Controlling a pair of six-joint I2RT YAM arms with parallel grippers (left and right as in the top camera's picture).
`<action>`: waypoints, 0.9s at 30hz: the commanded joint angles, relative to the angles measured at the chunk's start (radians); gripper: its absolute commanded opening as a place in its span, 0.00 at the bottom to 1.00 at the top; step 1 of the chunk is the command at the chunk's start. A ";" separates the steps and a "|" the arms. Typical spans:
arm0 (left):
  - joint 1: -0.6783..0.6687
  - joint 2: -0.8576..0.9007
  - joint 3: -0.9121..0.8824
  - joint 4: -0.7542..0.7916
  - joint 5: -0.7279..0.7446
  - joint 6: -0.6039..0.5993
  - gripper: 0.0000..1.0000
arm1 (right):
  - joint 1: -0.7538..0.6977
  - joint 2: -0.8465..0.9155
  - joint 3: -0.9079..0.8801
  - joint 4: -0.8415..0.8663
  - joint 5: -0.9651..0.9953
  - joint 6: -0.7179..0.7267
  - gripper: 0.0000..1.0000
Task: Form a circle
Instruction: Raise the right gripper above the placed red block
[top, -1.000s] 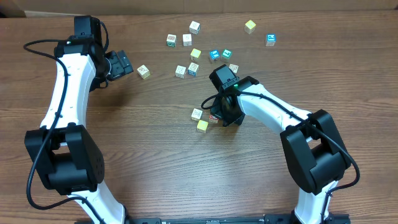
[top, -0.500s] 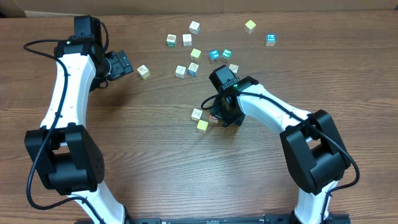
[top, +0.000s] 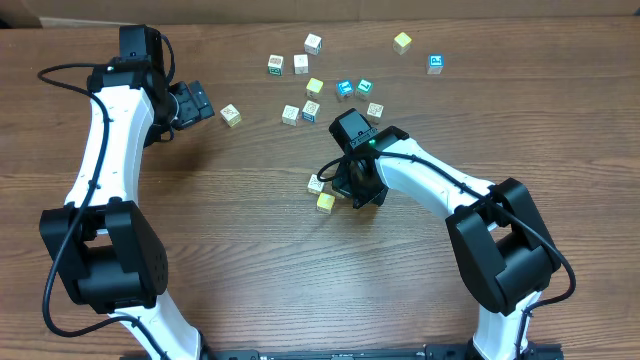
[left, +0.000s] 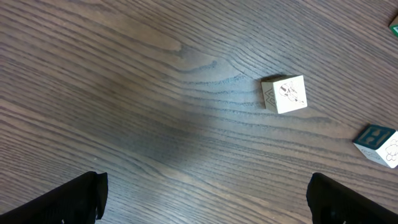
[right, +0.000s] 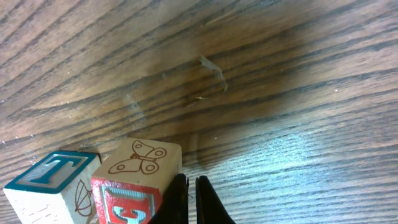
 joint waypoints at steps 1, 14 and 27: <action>-0.002 0.008 0.016 0.002 0.007 -0.009 1.00 | 0.003 0.008 -0.005 0.002 0.002 0.002 0.04; -0.002 0.008 0.016 0.002 0.007 -0.009 1.00 | -0.051 0.008 -0.005 0.040 0.032 0.001 0.04; -0.002 0.008 0.016 0.002 0.007 -0.009 1.00 | -0.093 0.008 0.047 0.057 0.061 -0.008 0.32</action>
